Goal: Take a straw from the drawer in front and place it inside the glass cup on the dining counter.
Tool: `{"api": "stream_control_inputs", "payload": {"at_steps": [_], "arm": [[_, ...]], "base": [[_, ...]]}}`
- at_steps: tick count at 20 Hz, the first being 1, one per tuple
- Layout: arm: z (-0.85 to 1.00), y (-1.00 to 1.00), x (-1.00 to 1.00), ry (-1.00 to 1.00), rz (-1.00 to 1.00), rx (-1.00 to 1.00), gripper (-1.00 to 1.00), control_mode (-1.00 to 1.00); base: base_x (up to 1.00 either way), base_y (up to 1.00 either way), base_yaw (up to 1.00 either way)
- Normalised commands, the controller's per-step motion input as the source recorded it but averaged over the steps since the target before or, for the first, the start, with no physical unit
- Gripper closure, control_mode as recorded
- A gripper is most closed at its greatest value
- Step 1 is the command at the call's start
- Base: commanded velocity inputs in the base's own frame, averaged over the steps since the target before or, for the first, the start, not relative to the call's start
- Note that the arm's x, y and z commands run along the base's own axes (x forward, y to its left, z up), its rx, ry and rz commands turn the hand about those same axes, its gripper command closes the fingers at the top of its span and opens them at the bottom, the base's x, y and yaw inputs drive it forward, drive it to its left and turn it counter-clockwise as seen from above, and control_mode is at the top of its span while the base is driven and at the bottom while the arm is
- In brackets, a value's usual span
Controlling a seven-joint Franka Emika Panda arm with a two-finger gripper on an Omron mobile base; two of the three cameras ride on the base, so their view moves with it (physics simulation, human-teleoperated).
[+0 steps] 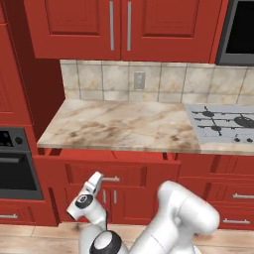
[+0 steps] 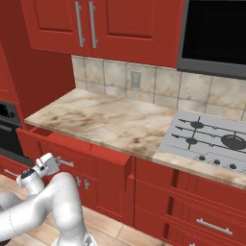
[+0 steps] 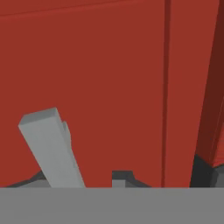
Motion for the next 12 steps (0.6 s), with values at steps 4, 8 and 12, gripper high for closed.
{"api": "stream_control_inputs", "payload": {"at_steps": [4,8,12], "arm": [[0.20,0.41,-0.83,-0.01,0.00,-0.02,1.00,-1.00],[0.20,0.43,-0.77,0.00,0.00,-0.02,1.00,-1.00],[0.19,0.48,-0.68,0.00,0.00,-0.02,1.00,-1.00]], "base": [[0.00,0.00,0.00],[0.00,0.00,0.00],[0.00,0.00,0.00]]}}
